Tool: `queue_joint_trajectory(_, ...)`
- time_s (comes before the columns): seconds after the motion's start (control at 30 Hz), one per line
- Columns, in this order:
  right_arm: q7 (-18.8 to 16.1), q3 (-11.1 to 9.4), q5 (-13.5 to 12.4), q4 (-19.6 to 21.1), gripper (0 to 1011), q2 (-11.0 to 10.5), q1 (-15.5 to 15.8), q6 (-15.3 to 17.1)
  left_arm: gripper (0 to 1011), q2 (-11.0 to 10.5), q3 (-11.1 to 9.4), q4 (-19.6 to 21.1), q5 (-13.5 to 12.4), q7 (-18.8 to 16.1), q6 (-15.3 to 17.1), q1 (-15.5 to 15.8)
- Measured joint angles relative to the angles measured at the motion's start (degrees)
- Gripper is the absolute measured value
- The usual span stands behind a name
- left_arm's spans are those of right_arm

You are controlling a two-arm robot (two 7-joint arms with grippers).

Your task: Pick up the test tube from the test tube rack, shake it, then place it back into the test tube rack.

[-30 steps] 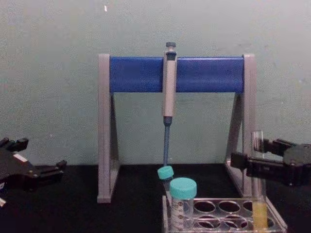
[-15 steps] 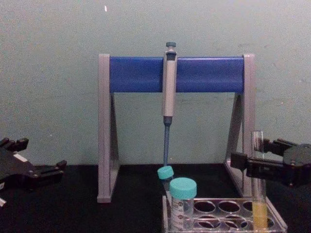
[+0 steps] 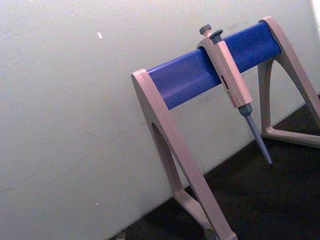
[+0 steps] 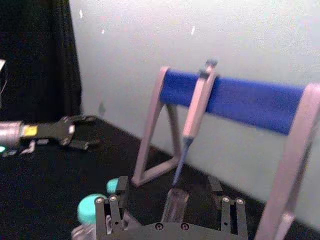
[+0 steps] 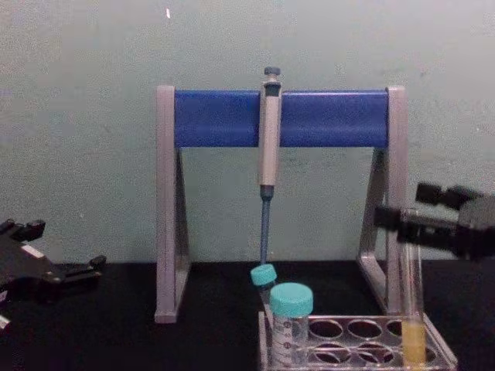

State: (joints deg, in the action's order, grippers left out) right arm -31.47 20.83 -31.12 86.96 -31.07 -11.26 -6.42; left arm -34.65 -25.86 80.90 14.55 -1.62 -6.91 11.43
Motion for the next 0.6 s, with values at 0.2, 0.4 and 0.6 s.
queue_joint_trajectory(0.2, 3.4, -3.4, 1.5, 2.0, 1000, 1.8, 1.7, -5.3, 1001, 0.0, 0.0, 0.0, 0.0, 0.0, 0.0, 0.0)
queue_joint_trajectory(0.4, 9.2, -7.6, 2.8, 3.8, 1000, 4.3, 4.4, -8.6, 1001, 0.0, 0.0, 0.0, 0.0, 0.0, 0.0, 0.0)
queue_joint_trajectory(0.6, 16.0, -10.1, 5.0, 4.1, 1000, 6.3, 6.2, -6.3, 1001, 0.0, 0.0, 0.0, 0.0, 0.0, 0.0, 0.0)
